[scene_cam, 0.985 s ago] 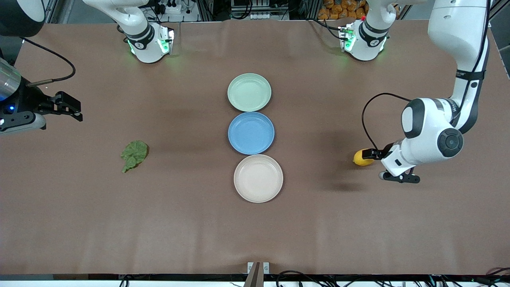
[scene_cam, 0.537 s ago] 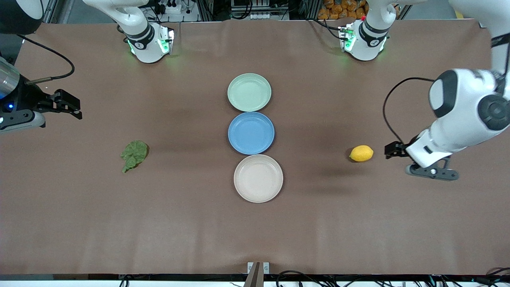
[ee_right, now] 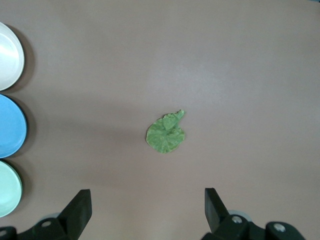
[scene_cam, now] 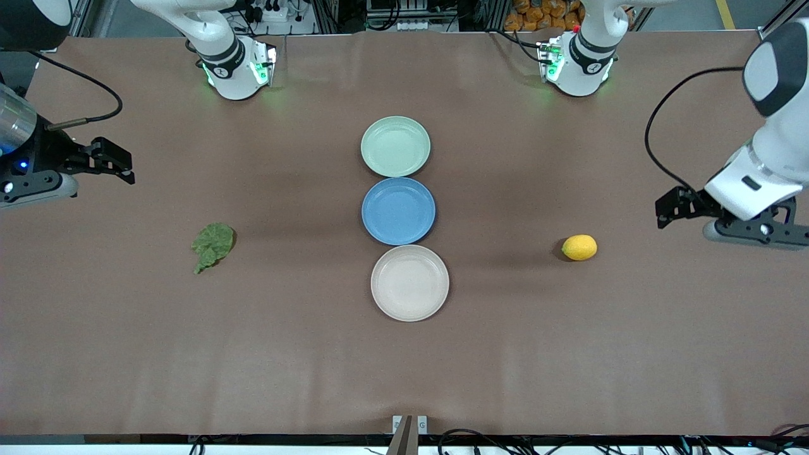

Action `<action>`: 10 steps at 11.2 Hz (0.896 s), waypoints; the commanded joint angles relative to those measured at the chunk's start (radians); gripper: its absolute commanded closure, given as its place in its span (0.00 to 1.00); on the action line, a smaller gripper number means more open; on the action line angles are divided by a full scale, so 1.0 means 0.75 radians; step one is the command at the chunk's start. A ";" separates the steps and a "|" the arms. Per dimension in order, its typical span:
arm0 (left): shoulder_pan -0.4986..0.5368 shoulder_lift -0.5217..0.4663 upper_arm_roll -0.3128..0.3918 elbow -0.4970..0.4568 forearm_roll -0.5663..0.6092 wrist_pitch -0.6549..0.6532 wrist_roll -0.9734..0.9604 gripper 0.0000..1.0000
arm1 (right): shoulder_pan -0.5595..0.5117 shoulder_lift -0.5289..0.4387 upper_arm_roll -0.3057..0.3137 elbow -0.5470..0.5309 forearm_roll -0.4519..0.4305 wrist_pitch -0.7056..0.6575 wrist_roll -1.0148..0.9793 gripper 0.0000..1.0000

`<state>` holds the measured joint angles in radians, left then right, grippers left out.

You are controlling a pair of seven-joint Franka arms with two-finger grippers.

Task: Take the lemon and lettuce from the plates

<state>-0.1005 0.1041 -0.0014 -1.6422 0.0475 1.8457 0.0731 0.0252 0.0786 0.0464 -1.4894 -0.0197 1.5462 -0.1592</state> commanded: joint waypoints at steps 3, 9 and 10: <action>0.001 -0.167 -0.037 -0.003 -0.012 -0.203 -0.030 0.00 | 0.011 -0.027 -0.037 0.006 0.116 -0.033 0.092 0.00; 0.007 -0.172 -0.037 0.017 -0.055 -0.217 -0.100 0.00 | 0.011 -0.043 -0.037 0.004 0.112 -0.035 0.139 0.00; 0.007 -0.172 -0.037 0.017 -0.057 -0.217 -0.100 0.00 | 0.011 -0.045 -0.037 0.004 0.110 -0.039 0.139 0.00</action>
